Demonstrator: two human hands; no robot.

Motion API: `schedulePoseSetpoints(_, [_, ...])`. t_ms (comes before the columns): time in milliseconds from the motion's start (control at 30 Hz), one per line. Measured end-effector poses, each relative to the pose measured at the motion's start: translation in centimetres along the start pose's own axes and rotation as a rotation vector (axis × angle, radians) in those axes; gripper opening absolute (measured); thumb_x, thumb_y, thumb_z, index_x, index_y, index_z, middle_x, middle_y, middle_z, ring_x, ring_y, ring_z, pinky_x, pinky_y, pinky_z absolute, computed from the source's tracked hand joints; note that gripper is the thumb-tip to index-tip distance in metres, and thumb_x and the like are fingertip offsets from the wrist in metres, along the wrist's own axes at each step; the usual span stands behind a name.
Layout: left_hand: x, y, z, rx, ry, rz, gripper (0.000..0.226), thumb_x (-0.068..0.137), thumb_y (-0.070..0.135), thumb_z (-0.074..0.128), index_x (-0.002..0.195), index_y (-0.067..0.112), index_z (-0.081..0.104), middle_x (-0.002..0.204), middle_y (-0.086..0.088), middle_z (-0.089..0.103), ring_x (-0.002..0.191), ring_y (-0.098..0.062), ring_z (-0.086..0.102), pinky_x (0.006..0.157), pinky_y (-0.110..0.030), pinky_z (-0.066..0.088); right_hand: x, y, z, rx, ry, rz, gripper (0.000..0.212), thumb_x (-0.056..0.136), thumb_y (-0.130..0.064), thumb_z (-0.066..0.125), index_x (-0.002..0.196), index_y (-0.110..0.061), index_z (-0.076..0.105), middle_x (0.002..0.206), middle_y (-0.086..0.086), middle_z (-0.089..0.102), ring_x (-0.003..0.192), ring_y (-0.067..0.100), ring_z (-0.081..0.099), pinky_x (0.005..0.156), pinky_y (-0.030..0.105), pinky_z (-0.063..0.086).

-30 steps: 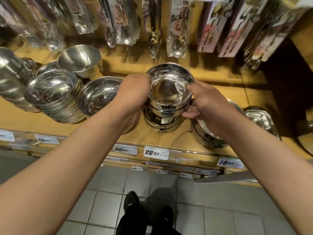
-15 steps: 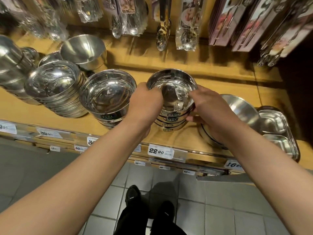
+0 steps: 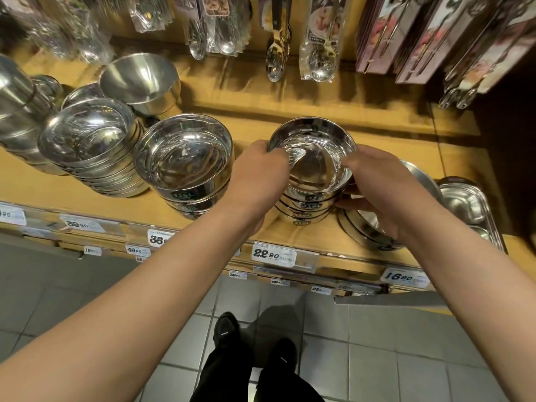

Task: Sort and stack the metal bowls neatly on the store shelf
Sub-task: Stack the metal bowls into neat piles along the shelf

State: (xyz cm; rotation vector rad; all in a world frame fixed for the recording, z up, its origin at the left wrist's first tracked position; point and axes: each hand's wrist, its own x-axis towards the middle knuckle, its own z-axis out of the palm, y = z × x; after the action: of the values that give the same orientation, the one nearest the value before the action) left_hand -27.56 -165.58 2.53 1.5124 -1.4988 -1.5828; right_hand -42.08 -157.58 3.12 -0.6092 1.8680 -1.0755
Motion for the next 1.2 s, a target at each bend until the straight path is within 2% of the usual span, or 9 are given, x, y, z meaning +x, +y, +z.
schedulePoseSetpoints(100, [0.1,0.5,-0.3,-0.003,-0.01,0.026,0.024,0.092,0.017,0.048,0.103,0.009,0.068,0.093,-0.005,0.066,0.086,-0.021,0.057,0.078,-0.038,0.047,0.0,0.1,0.0,-0.001,0.016,0.0,0.027,0.098,-0.023,0.05,0.102,-0.023,0.076,0.101,0.007,0.078,0.099,0.031,0.074,0.075,0.04,0.066])
schedulePoseSetpoints(267, [0.3,0.7,-0.4,-0.005,-0.006,0.046,0.021,0.091,0.016,0.049,0.097,0.007,0.067,0.089,-0.006,0.066,0.085,-0.023,0.057,0.077,-0.039,0.045,-0.1,0.3,0.4,0.036,0.014,-0.013,0.027,0.095,-0.022,0.051,0.103,-0.024,0.076,0.104,0.011,0.078,0.092,0.031,0.075,0.081,0.049,0.064])
schedulePoseSetpoints(367, [0.4,0.6,-0.5,0.014,0.014,0.053,0.025,0.09,0.018,0.049,0.101,0.006,0.067,0.092,-0.007,0.066,0.089,-0.024,0.059,0.084,-0.045,0.051,-0.1,0.5,0.6,0.07,0.02,-0.008,0.025,0.097,-0.019,0.051,0.098,-0.026,0.074,0.107,0.013,0.077,0.087,0.026,0.071,0.079,0.049,0.065])
schedulePoseSetpoints(467, [0.3,0.7,-0.7,0.038,0.031,0.065,0.026,0.09,0.023,0.048,0.097,0.009,0.069,0.096,-0.01,0.07,0.098,-0.03,0.064,0.096,-0.055,0.052,-0.1,0.5,0.6,0.077,0.019,0.002,0.024,0.098,-0.018,0.05,0.098,-0.025,0.072,0.108,0.013,0.076,0.098,0.032,0.073,0.078,0.049,0.065])
schedulePoseSetpoints(600, [0.1,0.3,-0.9,0.03,0.05,0.067,0.03,0.096,0.029,0.045,0.075,0.019,0.064,0.086,0.0,0.064,0.091,-0.024,0.059,0.097,-0.049,0.052,0.1,0.2,0.2,0.02,0.009,0.0,0.023,0.099,-0.022,0.05,0.104,-0.025,0.072,0.107,0.01,0.076,0.1,0.03,0.073,0.075,0.045,0.066])
schedulePoseSetpoints(767, [-0.2,0.5,-0.8,-0.006,0.046,0.024,0.032,0.095,0.032,0.045,0.071,0.021,0.062,0.087,-0.001,0.064,0.096,-0.028,0.059,0.103,-0.058,0.05,0.2,0.3,0.2,0.033,0.04,-0.015,0.025,0.099,-0.019,0.05,0.102,-0.021,0.076,0.101,0.012,0.077,0.098,0.034,0.074,0.07,0.04,0.066])
schedulePoseSetpoints(967, [-0.1,1.0,-1.1,0.0,0.036,0.021,0.035,0.086,0.039,0.047,0.059,0.02,0.058,0.08,-0.003,0.062,0.086,-0.025,0.056,0.101,-0.059,0.05,0.2,0.6,0.3,0.07,0.039,-0.021,0.026,0.098,-0.021,0.052,0.101,-0.022,0.077,0.096,0.014,0.078,0.075,0.024,0.07,0.065,0.034,0.062])
schedulePoseSetpoints(1100, [0.1,0.7,-1.1,0.027,0.032,0.034,0.031,0.094,0.042,0.046,0.083,0.017,0.061,0.086,-0.007,0.064,0.086,-0.023,0.057,0.101,-0.056,0.049,0.1,0.7,0.3,0.046,0.026,-0.003,0.025,0.098,-0.022,0.049,0.104,-0.023,0.074,0.101,0.012,0.076,0.081,0.026,0.071,0.074,0.043,0.066])
schedulePoseSetpoints(1200, [0.2,0.7,-1.0,0.046,0.048,0.003,0.032,0.097,0.041,0.045,0.079,0.018,0.058,0.085,-0.002,0.064,0.084,-0.023,0.057,0.098,-0.052,0.051,0.2,0.5,0.1,-0.04,0.029,-0.012,0.025,0.095,-0.03,0.05,0.1,-0.026,0.074,0.101,0.007,0.076,0.098,0.032,0.072,0.085,0.055,0.062])
